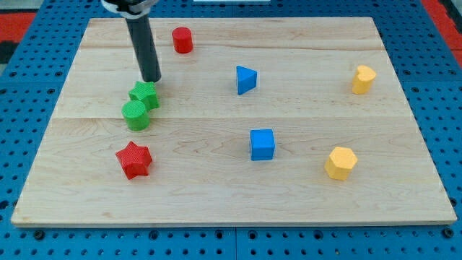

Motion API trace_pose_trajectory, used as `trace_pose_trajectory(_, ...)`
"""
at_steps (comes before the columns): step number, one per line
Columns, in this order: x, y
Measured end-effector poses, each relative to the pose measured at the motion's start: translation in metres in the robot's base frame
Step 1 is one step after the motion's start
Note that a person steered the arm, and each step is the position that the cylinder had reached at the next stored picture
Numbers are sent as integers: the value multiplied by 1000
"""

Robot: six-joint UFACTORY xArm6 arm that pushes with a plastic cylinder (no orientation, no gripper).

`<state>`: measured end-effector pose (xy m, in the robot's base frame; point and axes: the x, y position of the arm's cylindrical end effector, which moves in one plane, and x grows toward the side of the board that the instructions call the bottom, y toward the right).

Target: Point your arm to the red star

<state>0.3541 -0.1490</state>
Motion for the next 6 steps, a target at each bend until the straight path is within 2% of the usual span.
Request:
trace_pose_trajectory(2,37,-38)
trace_pose_trajectory(3,33,-48)
trace_pose_trajectory(4,64,-96)
trace_pose_trajectory(6,192,-75)
